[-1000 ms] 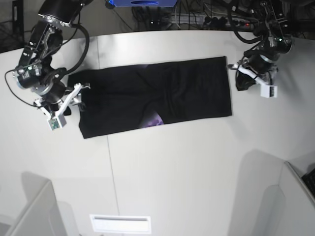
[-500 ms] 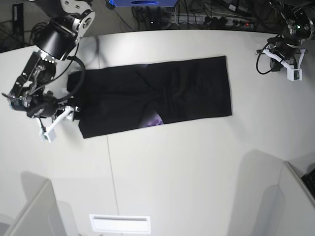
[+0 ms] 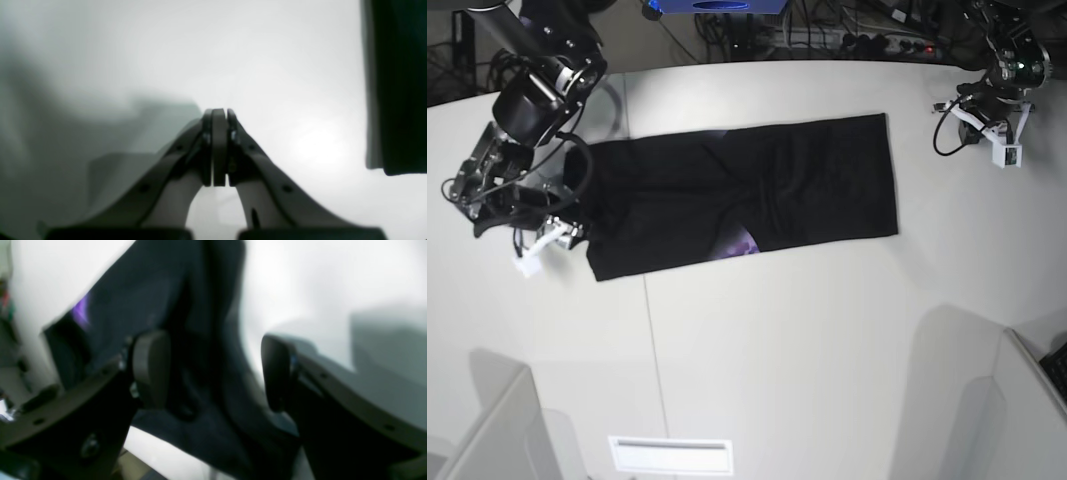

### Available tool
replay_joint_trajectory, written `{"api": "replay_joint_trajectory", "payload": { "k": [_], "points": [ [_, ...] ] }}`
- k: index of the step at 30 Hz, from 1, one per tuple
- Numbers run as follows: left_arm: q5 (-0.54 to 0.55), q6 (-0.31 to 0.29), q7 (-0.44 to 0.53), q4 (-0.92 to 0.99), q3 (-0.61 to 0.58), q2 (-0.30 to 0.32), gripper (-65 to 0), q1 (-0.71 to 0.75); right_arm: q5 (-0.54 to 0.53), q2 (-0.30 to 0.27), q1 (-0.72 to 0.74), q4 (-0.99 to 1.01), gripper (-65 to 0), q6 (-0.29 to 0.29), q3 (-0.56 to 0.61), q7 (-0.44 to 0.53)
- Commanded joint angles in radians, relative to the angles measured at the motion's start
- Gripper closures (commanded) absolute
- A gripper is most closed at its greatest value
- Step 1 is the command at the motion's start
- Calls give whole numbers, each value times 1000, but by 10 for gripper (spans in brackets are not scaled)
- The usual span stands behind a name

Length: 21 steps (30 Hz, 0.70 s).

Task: Fold the T-shirt properly
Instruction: 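Release the strip and raise the left gripper away, then grasp the strip's end with the right gripper and lift it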

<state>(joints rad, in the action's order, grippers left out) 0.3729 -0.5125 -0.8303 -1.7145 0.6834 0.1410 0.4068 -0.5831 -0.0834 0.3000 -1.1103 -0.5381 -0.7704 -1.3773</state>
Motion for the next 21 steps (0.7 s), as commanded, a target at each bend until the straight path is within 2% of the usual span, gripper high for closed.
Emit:
{"api": "replay_joint_trajectory", "payload": {
  "k": [1,4,6,13,17,19,21],
  "points": [
    [-18,-5,59,-9,-29,4,0,2,-25,-6,-9,-7,-392,6,2,-19],
    [-122,-5,171,20,-109,-27,0,8,-71,-17,-40,-9,-390,9,4,-19],
    [-163,-5,202,43,-144,-45,0,8,-71,-22,-54,-4,-390,9,6,-19],
    [-170,-5,205,70,-247,-62,0,-4,-71,-22,-81,-1,-390,9,107,-19],
    [-177,-4,203,90,-251,-76,0,-39,-71,-22,-91,0,-383,9,122,-12],
    [-177,5,200,100,-256,-77,0,-69,-71,-28,-97,0,-318,9,122,-6],
    [-177,48,200,118,-261,-79,0,-95,-71,-32,-98,0,-206,9,122,-6]
  ]
}}
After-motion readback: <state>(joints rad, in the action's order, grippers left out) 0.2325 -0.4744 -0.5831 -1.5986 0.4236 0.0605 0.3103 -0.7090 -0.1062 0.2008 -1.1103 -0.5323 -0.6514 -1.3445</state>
